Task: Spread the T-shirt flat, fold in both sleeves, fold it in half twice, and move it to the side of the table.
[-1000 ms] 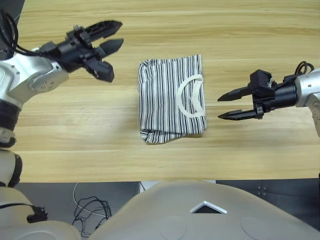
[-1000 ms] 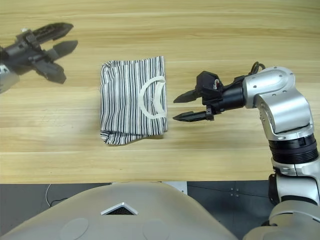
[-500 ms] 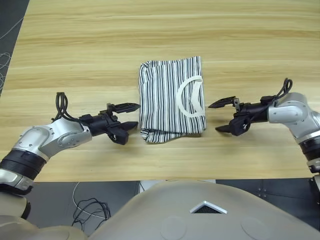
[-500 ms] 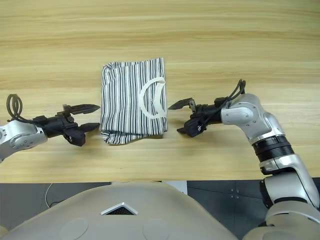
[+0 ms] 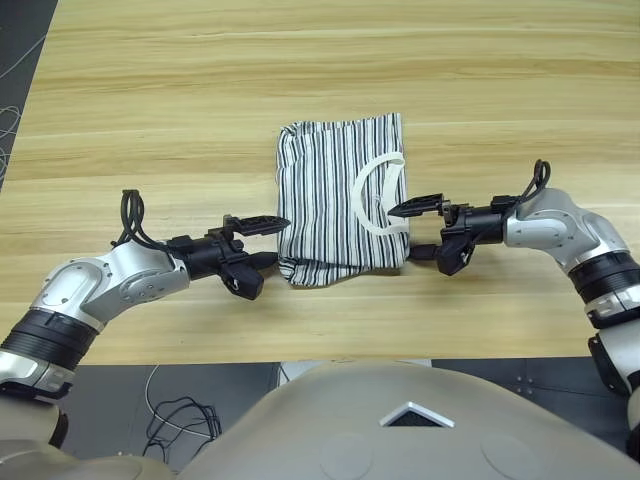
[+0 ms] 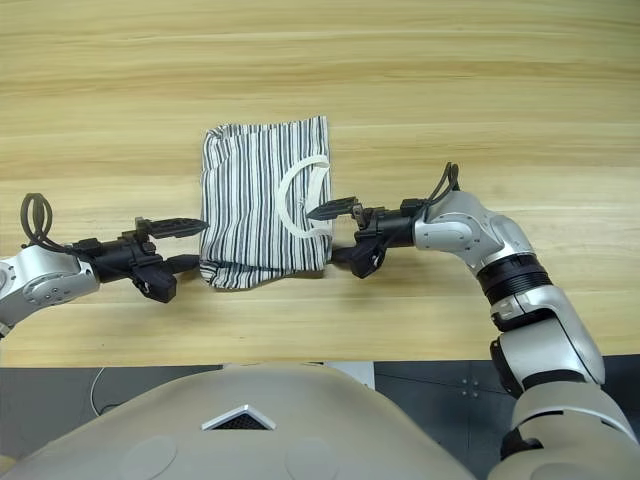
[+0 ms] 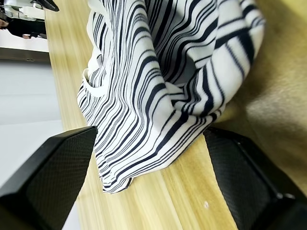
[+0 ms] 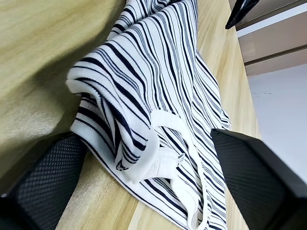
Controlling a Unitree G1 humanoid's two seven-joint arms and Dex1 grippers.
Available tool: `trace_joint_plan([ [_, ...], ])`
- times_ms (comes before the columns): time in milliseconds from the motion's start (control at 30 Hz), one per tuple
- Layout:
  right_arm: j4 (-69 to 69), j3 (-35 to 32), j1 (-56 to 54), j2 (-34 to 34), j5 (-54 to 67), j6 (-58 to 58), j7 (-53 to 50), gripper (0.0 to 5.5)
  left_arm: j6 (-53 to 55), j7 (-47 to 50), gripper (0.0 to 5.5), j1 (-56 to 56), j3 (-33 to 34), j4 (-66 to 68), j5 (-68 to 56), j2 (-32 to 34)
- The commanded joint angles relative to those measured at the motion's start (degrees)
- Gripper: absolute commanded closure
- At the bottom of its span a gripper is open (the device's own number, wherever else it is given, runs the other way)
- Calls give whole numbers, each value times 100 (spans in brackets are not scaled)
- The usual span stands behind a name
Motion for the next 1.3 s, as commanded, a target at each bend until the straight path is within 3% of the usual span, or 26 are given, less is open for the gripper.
trace_joint_plan([
  [33,238,266,39,64,-445,64,30,88,54,-545,139,300,-138,32,196,-21],
  [367,292,514,25,88,-415,55,-45,88,155,-1075,139,423,-16,-228,-113,-133],
  [1133,62,659,55,66,157,280,273,527,-99,-1349,517,285,67,325,-87,-549],
  [1300,-2,620,68,144,380,349,352,540,-111,-1553,525,273,61,187,-355,-598],
])
